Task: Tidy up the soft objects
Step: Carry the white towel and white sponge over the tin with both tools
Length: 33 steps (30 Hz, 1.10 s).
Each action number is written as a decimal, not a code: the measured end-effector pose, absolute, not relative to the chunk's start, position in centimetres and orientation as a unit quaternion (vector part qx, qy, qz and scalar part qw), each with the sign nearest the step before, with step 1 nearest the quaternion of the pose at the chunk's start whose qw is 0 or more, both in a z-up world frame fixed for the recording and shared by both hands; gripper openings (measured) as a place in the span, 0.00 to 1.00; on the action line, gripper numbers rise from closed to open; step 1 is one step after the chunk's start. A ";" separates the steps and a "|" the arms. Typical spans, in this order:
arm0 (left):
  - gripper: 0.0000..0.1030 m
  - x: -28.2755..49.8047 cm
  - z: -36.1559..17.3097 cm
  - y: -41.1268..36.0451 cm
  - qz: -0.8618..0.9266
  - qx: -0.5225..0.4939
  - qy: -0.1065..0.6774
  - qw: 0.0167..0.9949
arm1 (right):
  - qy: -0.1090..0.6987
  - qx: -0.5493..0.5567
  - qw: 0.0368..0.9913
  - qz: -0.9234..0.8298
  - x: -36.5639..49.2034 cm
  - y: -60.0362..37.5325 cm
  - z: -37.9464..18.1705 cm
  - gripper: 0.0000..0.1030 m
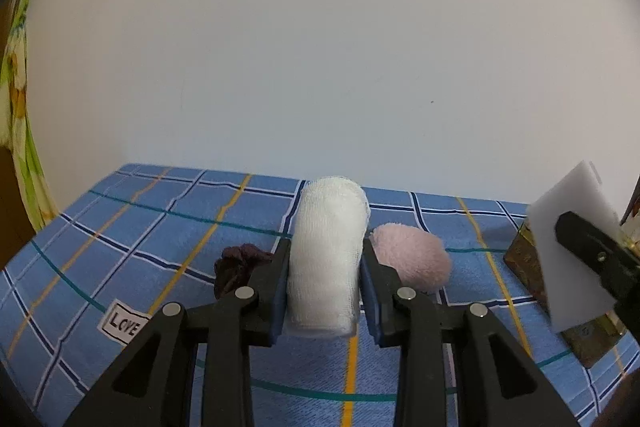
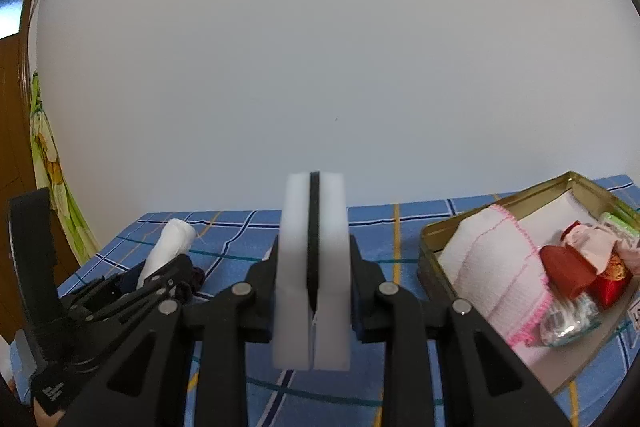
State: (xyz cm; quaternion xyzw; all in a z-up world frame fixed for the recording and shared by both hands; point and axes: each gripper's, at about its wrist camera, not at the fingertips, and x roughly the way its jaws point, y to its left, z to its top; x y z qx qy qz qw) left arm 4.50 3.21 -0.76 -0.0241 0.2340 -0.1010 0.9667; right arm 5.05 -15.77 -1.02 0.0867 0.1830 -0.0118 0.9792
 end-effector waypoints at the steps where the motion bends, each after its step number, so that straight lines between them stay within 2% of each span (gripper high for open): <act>1: 0.33 4.4 -0.7 3.1 -0.098 -0.021 0.230 0.968 | 0.180 0.082 0.980 -0.014 4.9 -15.8 -1.0 0.26; 12: 0.33 2.7 -0.3 2.2 -0.077 -0.001 0.208 0.975 | 0.164 0.065 0.984 -0.026 2.8 -16.2 -0.5 0.26; 33: 0.33 0.7 -0.5 -0.3 -0.107 -0.015 0.218 0.970 | 0.144 0.050 0.988 -0.038 -1.7 -15.6 1.4 0.26</act>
